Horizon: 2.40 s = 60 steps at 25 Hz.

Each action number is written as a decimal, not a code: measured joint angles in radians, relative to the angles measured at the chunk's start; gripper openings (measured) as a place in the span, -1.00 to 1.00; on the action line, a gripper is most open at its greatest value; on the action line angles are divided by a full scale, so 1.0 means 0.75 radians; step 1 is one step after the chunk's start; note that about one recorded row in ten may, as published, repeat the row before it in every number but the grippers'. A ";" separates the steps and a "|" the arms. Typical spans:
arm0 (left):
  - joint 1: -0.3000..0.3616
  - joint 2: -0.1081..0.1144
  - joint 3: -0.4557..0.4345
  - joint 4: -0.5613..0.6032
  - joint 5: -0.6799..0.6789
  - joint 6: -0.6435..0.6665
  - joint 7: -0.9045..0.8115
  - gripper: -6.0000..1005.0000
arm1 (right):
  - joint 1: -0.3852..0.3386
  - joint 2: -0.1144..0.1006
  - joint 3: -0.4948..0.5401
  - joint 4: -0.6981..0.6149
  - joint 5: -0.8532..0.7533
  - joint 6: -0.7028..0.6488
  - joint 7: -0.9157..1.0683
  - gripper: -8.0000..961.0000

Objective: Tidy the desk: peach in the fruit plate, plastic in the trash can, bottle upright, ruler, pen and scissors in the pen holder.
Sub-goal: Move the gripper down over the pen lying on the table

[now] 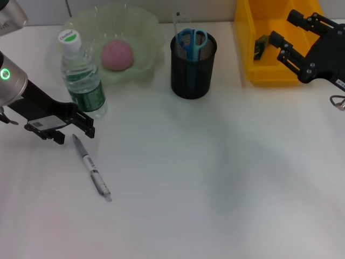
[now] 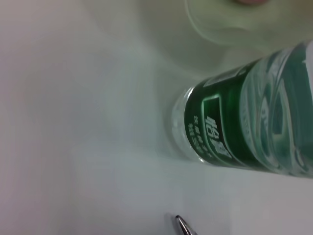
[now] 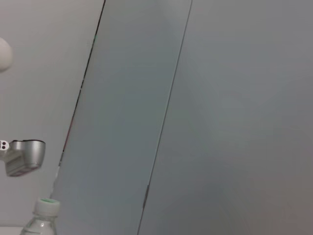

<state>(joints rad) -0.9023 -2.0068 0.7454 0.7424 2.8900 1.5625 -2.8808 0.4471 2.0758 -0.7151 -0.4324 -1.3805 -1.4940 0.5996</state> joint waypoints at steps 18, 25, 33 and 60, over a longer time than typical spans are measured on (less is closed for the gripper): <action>0.008 -0.007 0.009 -0.060 0.000 -0.072 0.001 0.36 | 0.003 0.001 0.019 0.000 0.000 0.002 -0.012 0.04; 0.001 -0.011 0.009 -0.069 0.000 -0.077 0.002 0.35 | 0.003 0.000 0.021 -0.002 0.000 0.002 -0.012 0.04; -0.001 -0.014 0.009 -0.069 0.000 -0.077 0.002 0.34 | 0.003 -0.001 0.029 -0.002 0.000 0.002 -0.012 0.04; -0.022 -0.036 0.043 -0.074 0.000 -0.077 0.005 0.13 | -0.003 0.001 0.031 -0.002 0.000 -0.003 -0.013 0.04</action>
<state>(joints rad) -0.9190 -2.0341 0.7776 0.6872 2.8899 1.5046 -2.8773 0.4451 2.0769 -0.6917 -0.4341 -1.3806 -1.4963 0.5899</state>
